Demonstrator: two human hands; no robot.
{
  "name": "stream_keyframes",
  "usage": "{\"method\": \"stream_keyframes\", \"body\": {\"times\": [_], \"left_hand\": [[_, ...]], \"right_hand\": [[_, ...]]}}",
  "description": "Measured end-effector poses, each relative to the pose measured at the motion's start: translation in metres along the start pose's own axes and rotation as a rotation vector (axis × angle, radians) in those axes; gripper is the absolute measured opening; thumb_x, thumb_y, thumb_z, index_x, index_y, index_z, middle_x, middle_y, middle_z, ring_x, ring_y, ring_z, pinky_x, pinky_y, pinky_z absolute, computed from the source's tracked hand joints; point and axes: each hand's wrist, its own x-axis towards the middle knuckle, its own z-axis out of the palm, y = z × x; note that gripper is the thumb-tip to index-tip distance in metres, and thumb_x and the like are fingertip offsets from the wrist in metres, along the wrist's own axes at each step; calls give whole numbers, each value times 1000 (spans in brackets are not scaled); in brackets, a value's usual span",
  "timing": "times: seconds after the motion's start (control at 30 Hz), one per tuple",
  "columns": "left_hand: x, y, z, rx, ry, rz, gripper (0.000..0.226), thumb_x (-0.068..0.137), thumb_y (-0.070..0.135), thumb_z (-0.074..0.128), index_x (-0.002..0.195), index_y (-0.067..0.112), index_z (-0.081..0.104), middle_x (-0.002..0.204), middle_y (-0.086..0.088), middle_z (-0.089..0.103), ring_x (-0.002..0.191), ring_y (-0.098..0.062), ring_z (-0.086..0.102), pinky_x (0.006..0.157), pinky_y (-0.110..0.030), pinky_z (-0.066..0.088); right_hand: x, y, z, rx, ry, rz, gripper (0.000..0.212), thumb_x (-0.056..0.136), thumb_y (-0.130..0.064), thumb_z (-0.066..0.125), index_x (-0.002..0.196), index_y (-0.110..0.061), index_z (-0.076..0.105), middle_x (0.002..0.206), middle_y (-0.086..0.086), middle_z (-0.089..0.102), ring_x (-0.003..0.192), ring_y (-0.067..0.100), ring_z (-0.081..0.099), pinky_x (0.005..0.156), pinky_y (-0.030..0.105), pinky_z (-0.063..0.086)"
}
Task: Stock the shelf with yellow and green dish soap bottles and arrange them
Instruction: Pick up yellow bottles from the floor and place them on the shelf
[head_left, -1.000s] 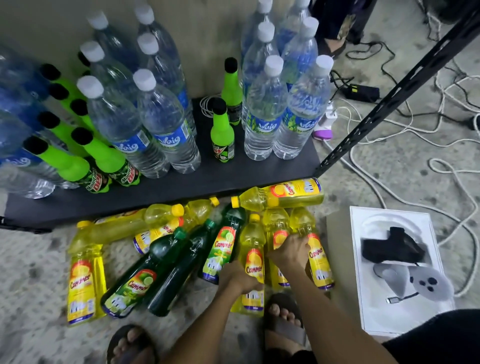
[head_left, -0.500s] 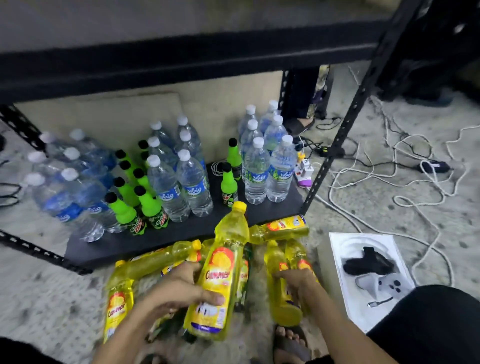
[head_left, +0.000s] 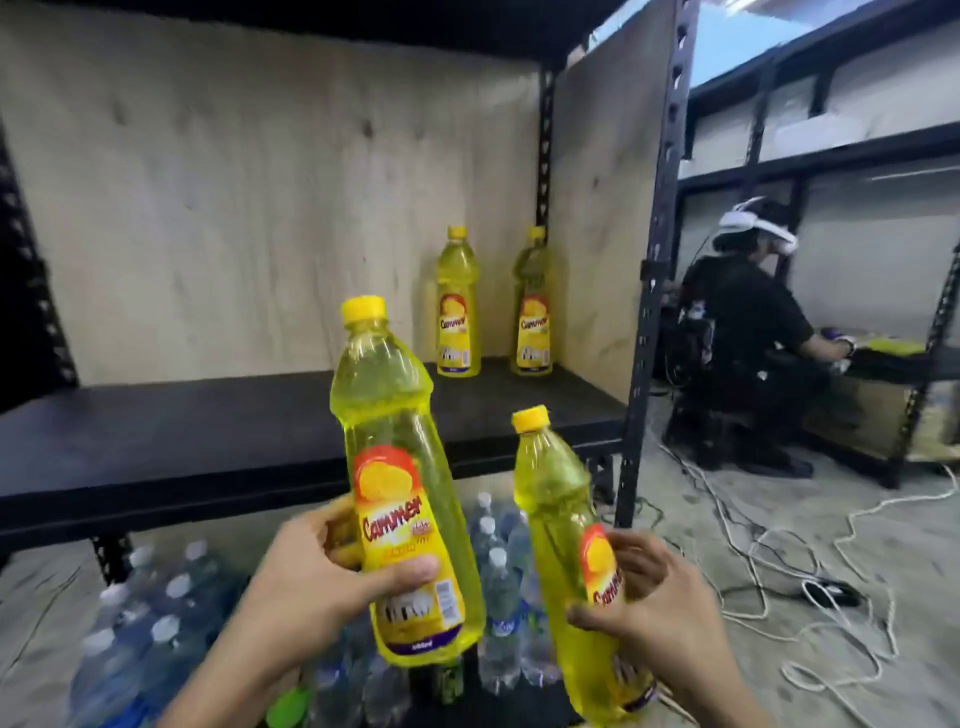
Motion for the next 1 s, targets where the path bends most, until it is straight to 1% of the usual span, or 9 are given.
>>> {"method": "stream_keyframes", "body": {"times": [0.07, 0.17, 0.27, 0.33, 0.5, 0.63, 0.77, 0.9, 1.0], "left_hand": [[36, 26, 2, 15, 90, 69, 66, 42, 21, 99, 102, 19, 71, 90, 1, 79, 82, -16, 77, 66, -24, 60], [103, 49, 7, 83, 212, 153, 83, 30, 41, 99, 106, 22, 70, 92, 5, 78, 86, -14, 75, 79, -39, 60], [172, 59, 23, 152, 332, 171, 85, 39, 33, 100, 116, 22, 65, 101, 4, 75, 89, -11, 70, 84, -37, 59], [214, 59, 37, 194, 358, 172, 88, 44, 33, 99, 122, 20, 61, 110, 0, 72, 94, -13, 66, 88, -39, 57], [299, 51, 71, 261, 391, 119, 88, 51, 36, 96, 128, 17, 58, 118, -6, 69, 106, -25, 68, 87, -39, 57], [347, 39, 95, 243, 422, 90, 78, 54, 33, 96, 121, 16, 60, 117, -7, 69, 107, -28, 67, 88, -41, 56], [374, 20, 108, 242, 438, 91, 72, 59, 32, 94, 119, 13, 58, 116, -9, 69, 108, -30, 67, 91, -47, 56], [385, 6, 118, 274, 464, 152, 83, 59, 36, 93, 130, 15, 55, 121, -8, 66, 114, -30, 63, 91, -47, 56], [384, -2, 122, 300, 499, 177, 95, 57, 44, 92, 138, 16, 50, 127, -7, 62, 120, -31, 58, 94, -50, 54]], "right_hand": [[24, -49, -4, 17, 57, -144, 73, 35, -10, 101, 99, -22, 70, 91, -7, 78, 86, 5, 73, 81, 24, 55], [74, -107, 3, 43, 172, -299, 75, 40, -26, 101, 107, -27, 69, 100, -9, 76, 93, 4, 72, 86, 26, 55], [135, -141, 22, -36, 341, -384, 83, 48, -35, 97, 124, -25, 65, 107, -8, 73, 99, 6, 67, 96, 27, 52], [178, -150, 36, -56, 408, -396, 89, 51, -38, 96, 131, -20, 61, 112, -3, 72, 103, 13, 67, 98, 34, 54], [264, -140, 61, -130, 474, -340, 84, 57, -27, 96, 130, -18, 57, 117, 6, 68, 108, 27, 65, 95, 47, 55], [311, -114, 71, -175, 509, -290, 73, 57, -23, 94, 121, -16, 59, 114, 8, 65, 108, 31, 63, 97, 46, 53], [339, -94, 74, -79, 546, -251, 78, 62, -17, 91, 130, -14, 54, 125, 11, 60, 118, 33, 60, 100, 44, 52], [354, -84, 75, -12, 543, -274, 84, 65, -23, 91, 138, -14, 48, 137, 12, 55, 131, 34, 51, 106, 50, 47], [355, -75, 80, -63, 531, -311, 86, 64, -27, 92, 138, -18, 49, 137, 7, 56, 130, 31, 52, 104, 51, 49]]}}
